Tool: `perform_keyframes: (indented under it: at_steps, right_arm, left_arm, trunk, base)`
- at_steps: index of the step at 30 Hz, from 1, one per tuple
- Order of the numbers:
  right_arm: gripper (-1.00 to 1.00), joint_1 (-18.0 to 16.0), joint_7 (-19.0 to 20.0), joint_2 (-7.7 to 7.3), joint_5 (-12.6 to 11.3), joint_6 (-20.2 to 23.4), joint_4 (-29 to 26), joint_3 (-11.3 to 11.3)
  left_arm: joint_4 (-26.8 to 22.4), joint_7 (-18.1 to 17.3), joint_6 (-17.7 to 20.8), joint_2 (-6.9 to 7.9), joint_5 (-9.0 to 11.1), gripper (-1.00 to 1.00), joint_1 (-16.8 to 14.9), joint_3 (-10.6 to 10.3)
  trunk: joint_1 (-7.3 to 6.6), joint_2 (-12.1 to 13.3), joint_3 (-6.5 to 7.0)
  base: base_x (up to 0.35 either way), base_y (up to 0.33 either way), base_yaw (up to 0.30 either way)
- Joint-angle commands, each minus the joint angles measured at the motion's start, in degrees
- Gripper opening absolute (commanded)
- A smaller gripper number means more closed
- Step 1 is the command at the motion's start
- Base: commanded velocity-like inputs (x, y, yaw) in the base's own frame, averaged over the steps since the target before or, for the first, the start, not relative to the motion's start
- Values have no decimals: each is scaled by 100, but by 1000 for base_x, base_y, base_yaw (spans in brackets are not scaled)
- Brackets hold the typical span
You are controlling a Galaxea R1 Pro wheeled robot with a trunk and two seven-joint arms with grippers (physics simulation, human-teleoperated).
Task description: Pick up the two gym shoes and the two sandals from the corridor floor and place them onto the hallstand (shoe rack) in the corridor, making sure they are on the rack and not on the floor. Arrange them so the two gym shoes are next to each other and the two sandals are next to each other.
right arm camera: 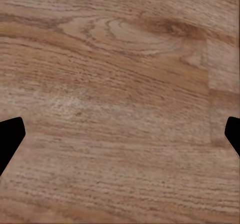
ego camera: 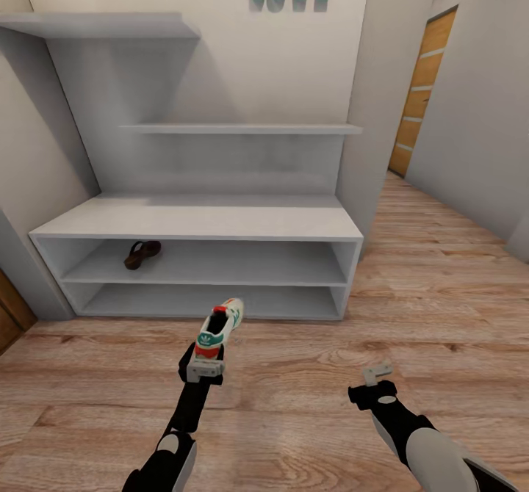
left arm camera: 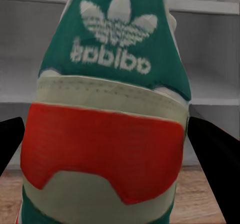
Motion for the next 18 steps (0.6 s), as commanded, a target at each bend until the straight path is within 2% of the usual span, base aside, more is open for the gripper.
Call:
perform_keyframes:
  at_steps: [1,14,16,18]
  right_arm:
    - [100,0,-1,0,0,-11,1,0]
    - [100,0,-11,0,1,-51,17,1]
    - [100,0,-20,0,0,-51,22,1]
    - [100,0,-27,0,0,-51,25,1]
  left_arm:
    - [5,-4,-3,0,0,-100,0,2]
    - [26,42,-15,0,1,-100,0,-25]
    - [26,189,-14,0,4,-100,0,-44]
    - [18,496,-14,0,5,-100,0,-94]
  trunk:
    - [0,0,0]
    - [0,0,0]
    - [0,0,0]
    - [0,0,0]
  base:
    - [0,0,0]
    - [-47,-52,0]
    - [-5,-6,0]
    - [-3,-4,0]
